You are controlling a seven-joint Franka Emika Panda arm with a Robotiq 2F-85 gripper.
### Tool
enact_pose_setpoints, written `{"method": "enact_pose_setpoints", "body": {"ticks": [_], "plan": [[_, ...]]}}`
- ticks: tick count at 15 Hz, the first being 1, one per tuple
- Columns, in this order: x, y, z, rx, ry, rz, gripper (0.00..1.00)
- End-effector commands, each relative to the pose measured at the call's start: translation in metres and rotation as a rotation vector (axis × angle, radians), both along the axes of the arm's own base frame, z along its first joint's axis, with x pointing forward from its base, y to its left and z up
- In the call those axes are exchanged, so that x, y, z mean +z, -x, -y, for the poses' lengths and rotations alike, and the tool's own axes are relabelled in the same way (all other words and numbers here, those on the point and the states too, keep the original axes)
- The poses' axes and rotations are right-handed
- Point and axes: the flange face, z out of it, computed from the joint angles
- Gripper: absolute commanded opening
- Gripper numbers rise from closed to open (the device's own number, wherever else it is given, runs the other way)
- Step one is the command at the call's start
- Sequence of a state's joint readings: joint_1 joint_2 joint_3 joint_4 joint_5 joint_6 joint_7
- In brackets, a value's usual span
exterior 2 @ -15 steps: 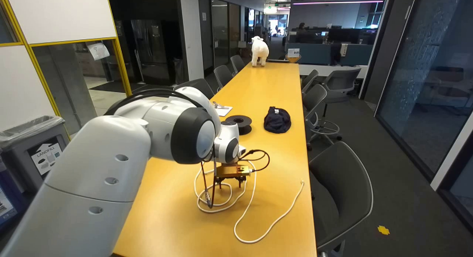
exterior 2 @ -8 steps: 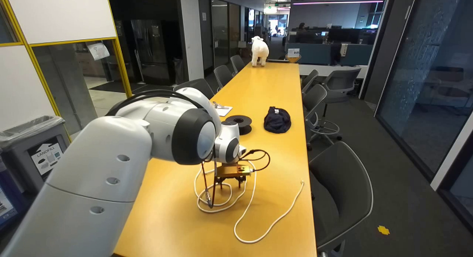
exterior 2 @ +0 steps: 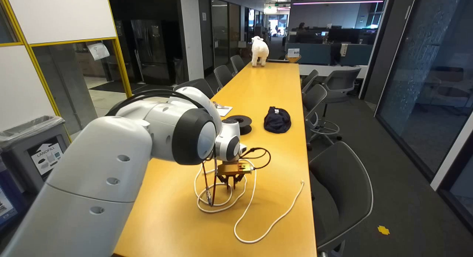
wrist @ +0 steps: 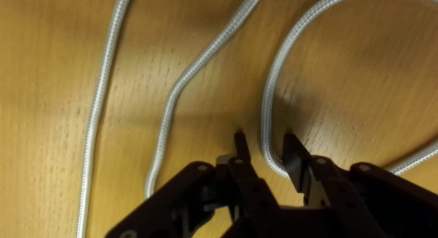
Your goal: Separate the two white ropes
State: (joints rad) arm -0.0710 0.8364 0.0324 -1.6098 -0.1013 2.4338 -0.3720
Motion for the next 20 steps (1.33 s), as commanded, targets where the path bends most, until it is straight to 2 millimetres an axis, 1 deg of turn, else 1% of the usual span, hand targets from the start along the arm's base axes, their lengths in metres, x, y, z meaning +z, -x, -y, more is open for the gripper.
{"method": "enact_pose_setpoints", "body": {"ticks": [1,4,6,8,9,10,12,14,17,20], "plan": [[0.002,-0.006,0.002,0.018,-0.008,-0.007,0.01],[0.002,-0.006,0.003,0.016,-0.011,-0.019,0.00],[0.007,-0.005,0.005,0.016,-0.024,-0.042,0.01],[0.028,-0.005,0.005,0.029,-0.036,-0.069,0.01],[0.047,-0.004,0.004,0.033,-0.035,-0.069,0.01],[0.059,-0.005,0.002,0.038,-0.041,-0.077,0.01],[0.097,-0.003,-0.002,0.048,-0.042,-0.078,0.01],[0.144,0.000,-0.010,0.049,-0.030,-0.068,0.01],[0.218,0.004,-0.021,0.034,-0.002,-0.018,0.01],[0.297,0.011,-0.031,0.006,0.001,0.061,0.01]]}}
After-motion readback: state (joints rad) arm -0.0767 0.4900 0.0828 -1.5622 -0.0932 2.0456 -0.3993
